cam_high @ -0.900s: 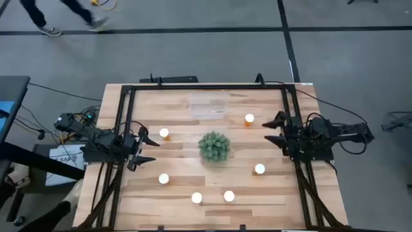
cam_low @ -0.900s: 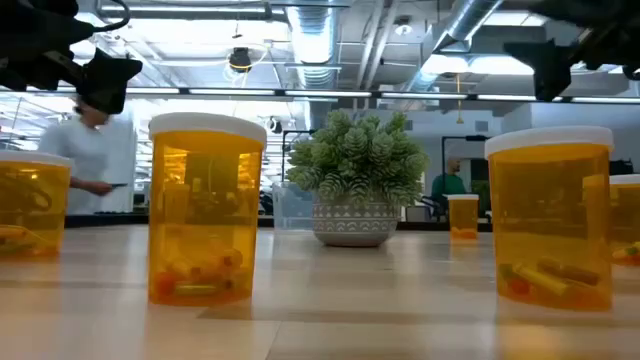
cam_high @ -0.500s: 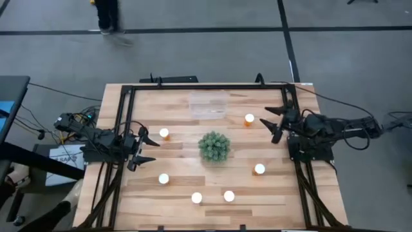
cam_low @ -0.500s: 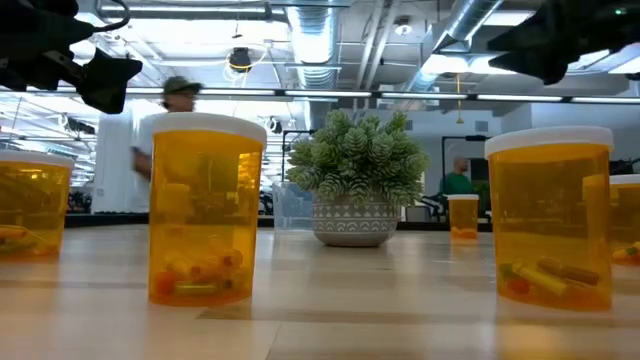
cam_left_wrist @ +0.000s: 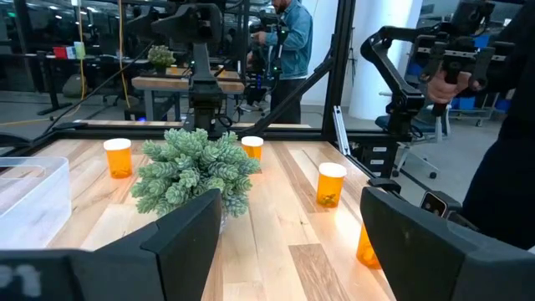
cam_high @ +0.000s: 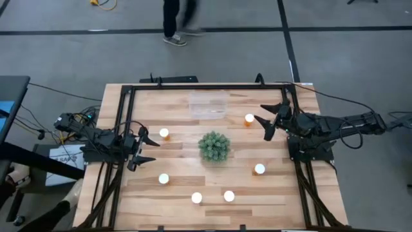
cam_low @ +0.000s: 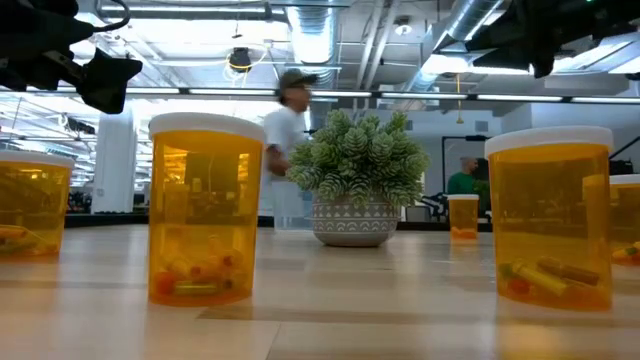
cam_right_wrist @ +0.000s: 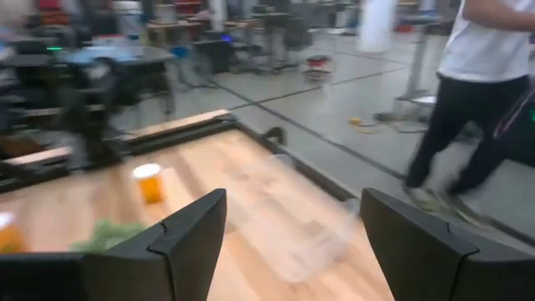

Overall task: Pick and place pill bottles into a basket
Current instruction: Put the orange pill bottle into the transparent bin

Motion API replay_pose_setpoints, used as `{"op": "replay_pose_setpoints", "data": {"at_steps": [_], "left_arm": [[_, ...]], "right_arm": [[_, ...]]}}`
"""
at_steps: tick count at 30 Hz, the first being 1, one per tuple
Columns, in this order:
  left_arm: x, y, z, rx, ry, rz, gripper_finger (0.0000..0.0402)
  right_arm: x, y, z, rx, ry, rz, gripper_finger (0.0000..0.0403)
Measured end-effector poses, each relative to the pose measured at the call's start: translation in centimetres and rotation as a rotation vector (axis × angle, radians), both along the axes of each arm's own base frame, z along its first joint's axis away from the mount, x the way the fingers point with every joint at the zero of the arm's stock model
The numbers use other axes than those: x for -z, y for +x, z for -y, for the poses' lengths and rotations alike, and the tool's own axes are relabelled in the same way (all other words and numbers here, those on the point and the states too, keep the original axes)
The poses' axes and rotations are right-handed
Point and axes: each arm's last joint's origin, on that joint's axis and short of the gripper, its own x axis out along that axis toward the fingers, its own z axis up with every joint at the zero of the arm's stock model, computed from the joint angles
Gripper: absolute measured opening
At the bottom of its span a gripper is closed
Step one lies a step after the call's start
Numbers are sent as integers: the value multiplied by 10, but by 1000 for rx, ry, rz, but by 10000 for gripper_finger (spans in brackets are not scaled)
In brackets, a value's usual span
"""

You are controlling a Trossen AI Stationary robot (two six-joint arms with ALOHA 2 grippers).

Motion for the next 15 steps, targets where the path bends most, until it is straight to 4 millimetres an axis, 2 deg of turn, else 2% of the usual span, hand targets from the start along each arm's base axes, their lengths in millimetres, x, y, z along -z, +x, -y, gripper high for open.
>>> {"op": "replay_pose_setpoints", "data": {"at_steps": [7, 15], "left_arm": [[0, 0, 0, 0, 0, 0, 277], [0, 0, 0, 0, 0, 0, 277]], "right_arm": [[13, 13, 0, 126, 23, -80, 270], [49, 23, 6, 229, 132, -173, 270]]}}
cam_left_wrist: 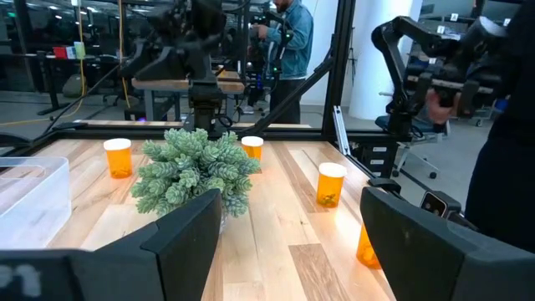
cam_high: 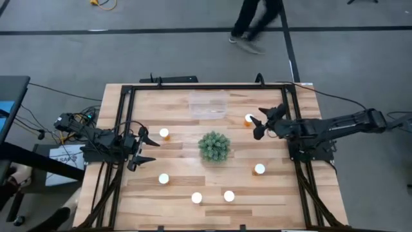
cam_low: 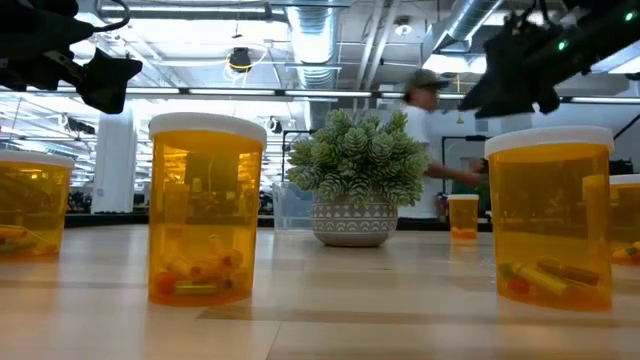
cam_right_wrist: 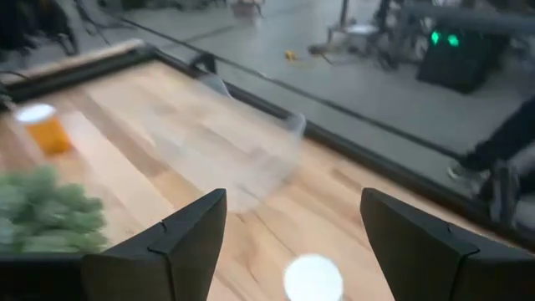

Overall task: Pick and place pill bottles into a basket
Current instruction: Put the orange pill bottle into the transparent bin

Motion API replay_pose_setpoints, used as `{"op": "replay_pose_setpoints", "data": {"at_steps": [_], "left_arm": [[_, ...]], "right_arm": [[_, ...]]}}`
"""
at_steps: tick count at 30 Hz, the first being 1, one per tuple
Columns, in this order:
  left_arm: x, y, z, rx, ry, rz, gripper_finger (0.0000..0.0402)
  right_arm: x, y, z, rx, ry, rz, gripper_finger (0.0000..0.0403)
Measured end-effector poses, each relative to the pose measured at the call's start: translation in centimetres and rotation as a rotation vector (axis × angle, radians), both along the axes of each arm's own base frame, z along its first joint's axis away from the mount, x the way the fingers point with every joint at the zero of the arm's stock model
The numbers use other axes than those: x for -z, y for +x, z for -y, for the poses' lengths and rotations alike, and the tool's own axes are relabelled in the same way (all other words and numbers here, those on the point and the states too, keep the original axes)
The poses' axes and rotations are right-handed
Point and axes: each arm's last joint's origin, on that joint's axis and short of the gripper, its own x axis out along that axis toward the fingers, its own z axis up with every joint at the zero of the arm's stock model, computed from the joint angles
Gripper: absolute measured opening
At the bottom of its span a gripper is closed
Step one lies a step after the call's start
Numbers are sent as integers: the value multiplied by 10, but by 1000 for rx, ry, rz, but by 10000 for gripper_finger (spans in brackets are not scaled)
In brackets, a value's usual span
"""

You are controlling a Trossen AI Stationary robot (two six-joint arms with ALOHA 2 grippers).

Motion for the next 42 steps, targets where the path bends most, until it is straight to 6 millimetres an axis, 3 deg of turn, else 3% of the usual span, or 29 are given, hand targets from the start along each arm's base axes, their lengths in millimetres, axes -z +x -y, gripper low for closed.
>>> {"op": "replay_pose_setpoints", "data": {"at_steps": [6, 12, 17, 29, 37, 42], "left_arm": [[0, 0, 0, 0, 0, 0, 277], [0, 0, 0, 0, 0, 0, 277], [0, 0, 0, 0, 0, 0, 277], [0, 0, 0, 0, 0, 0, 277], [0, 0, 0, 0, 0, 0, 277], [0, 0, 0, 0, 0, 0, 277]], "right_arm": [[22, 4, 8, 96, 109, -22, 270], [38, 10, 12, 34, 271, -73, 276], [52, 16, 17, 11, 349, -161, 303], [85, 37, 32, 87, 358, -249, 379], [108, 45, 47, 127, 340, -329, 385], [111, 49, 54, 112, 307, -332, 378]]}}
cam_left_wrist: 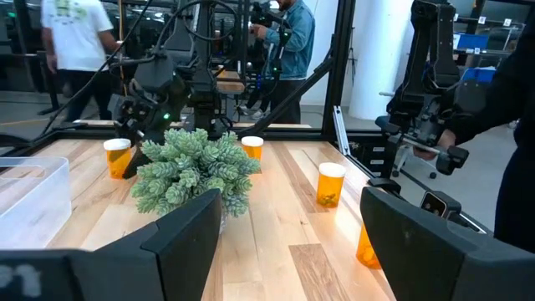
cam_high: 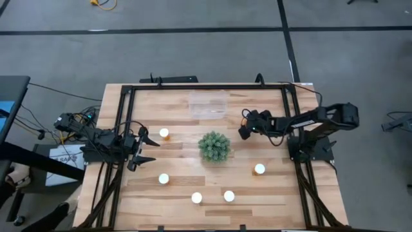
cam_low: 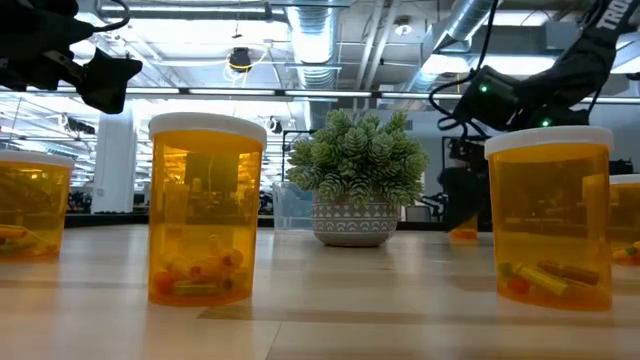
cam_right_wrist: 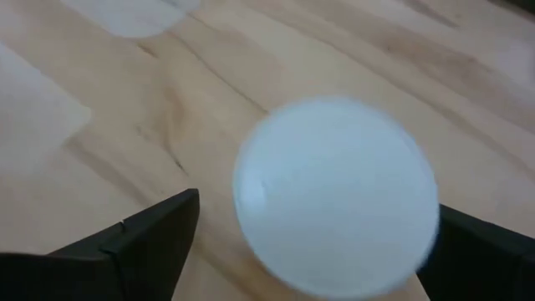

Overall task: Pick and place pill bottles into a basket
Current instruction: Put the orange pill bottle into the transparent bin

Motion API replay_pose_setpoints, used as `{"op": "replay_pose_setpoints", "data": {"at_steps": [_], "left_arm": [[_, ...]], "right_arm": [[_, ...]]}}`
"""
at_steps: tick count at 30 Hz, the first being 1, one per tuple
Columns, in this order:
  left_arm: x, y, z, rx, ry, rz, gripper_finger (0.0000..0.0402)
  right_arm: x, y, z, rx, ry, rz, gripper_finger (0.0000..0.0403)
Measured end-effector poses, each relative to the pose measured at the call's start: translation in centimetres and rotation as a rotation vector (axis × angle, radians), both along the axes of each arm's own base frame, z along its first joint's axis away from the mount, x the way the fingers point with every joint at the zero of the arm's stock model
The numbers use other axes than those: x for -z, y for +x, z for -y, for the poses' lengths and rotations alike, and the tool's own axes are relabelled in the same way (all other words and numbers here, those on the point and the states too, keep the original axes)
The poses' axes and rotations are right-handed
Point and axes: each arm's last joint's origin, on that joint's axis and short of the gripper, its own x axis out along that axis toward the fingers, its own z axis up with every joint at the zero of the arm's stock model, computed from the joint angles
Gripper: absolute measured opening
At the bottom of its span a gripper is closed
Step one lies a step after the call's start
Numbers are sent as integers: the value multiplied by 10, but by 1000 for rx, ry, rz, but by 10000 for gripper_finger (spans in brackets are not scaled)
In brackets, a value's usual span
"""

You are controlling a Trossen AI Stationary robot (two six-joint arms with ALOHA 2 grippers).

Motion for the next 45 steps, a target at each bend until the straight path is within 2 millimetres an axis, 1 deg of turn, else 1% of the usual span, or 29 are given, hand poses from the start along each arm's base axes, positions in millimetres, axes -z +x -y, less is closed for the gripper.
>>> {"op": "replay_pose_setpoints", "data": {"at_steps": [6, 10, 17, 28, 34, 38, 40, 43, 45], "left_arm": [[0, 0, 0, 0, 0, 0, 277], [0, 0, 0, 0, 0, 0, 277], [0, 0, 0, 0, 0, 0, 277], [0, 0, 0, 0, 0, 0, 277], [0, 0, 0, 0, 0, 0, 277], [0, 0, 0, 0, 0, 0, 277], [0, 0, 0, 0, 0, 0, 277], [0, 0, 0, 0, 0, 0, 277], [0, 0, 0, 0, 0, 1, 277]], "right_arm": [[-6, 6, 9, -11, -38, 9, 364], [-11, 8, 19, -3, -55, 3, 344], [-12, 6, 28, 14, -7, -7, 280], [-11, 7, 25, -19, 21, -6, 168], [-11, 7, 23, -33, 33, -1, 168], [-14, 9, 24, -34, 34, -1, 186], [-19, 14, 25, -43, 29, 15, 187], [-29, 24, 28, -88, 12, 32, 171], [-39, 31, 30, -113, -4, 42, 170]]}}
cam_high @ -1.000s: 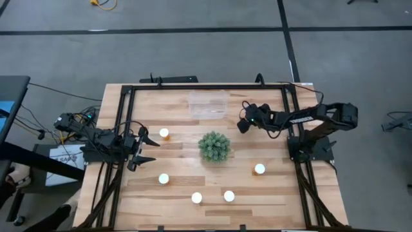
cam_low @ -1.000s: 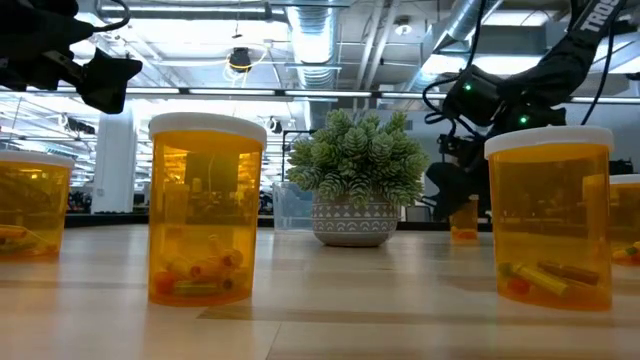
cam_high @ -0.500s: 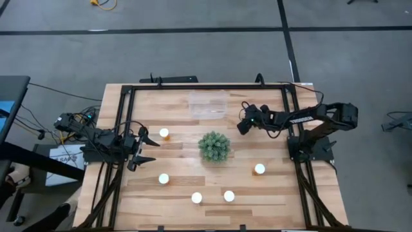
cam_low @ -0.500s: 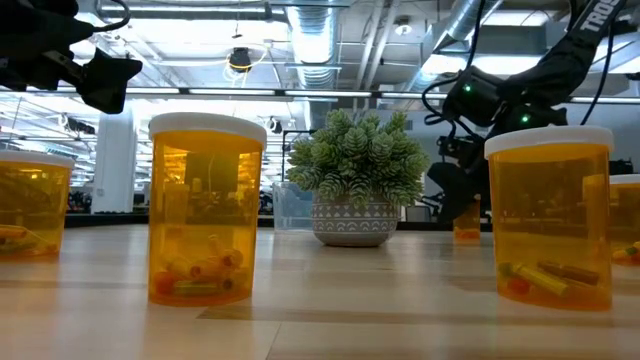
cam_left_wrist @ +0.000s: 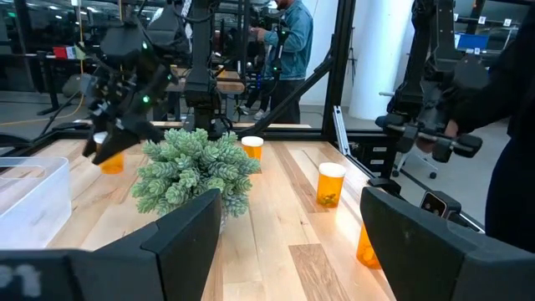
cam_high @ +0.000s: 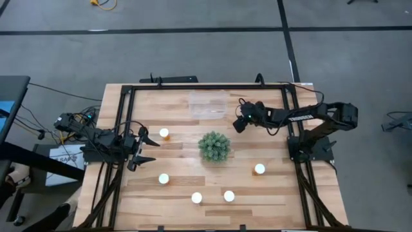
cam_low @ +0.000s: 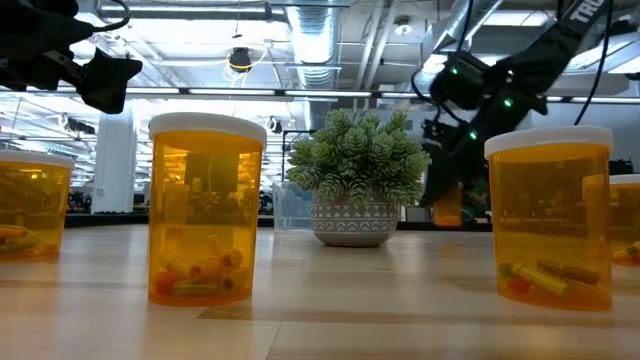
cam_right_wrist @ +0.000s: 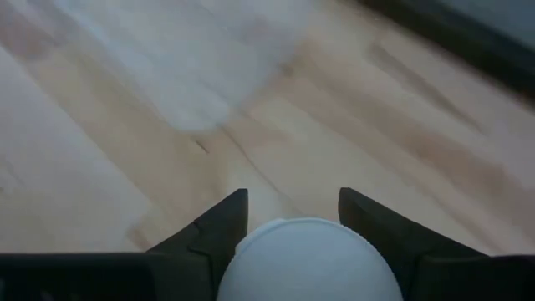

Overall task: Pick and place pill bottles into a basket
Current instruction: Put the orange pill bottle into the transparent bin

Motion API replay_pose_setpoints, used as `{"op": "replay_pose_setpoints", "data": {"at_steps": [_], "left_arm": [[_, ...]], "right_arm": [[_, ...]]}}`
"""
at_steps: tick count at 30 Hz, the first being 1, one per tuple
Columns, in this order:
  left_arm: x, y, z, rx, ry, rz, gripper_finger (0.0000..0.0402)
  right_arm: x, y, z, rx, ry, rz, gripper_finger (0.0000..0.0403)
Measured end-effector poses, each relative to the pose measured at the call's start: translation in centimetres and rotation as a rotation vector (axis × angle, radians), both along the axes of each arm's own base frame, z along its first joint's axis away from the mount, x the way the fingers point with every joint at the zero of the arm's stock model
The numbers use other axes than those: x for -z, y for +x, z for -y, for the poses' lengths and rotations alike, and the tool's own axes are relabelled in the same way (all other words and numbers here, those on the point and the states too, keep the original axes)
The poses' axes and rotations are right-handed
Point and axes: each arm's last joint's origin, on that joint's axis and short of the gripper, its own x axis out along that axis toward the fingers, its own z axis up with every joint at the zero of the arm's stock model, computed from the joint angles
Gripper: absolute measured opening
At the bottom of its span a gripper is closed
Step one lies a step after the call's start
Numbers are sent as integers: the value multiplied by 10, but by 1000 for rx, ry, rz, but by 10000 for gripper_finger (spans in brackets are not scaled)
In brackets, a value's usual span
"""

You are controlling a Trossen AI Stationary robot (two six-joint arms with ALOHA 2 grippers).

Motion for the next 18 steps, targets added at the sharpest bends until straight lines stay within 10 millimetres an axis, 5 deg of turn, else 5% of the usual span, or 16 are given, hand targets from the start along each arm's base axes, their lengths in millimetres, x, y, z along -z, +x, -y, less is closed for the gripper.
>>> {"op": "replay_pose_setpoints", "data": {"at_steps": [18], "left_arm": [[0, 0, 0, 0, 0, -1, 277]], "right_arm": [[-111, 60, 11, -271, -186, 130, 170]]}}
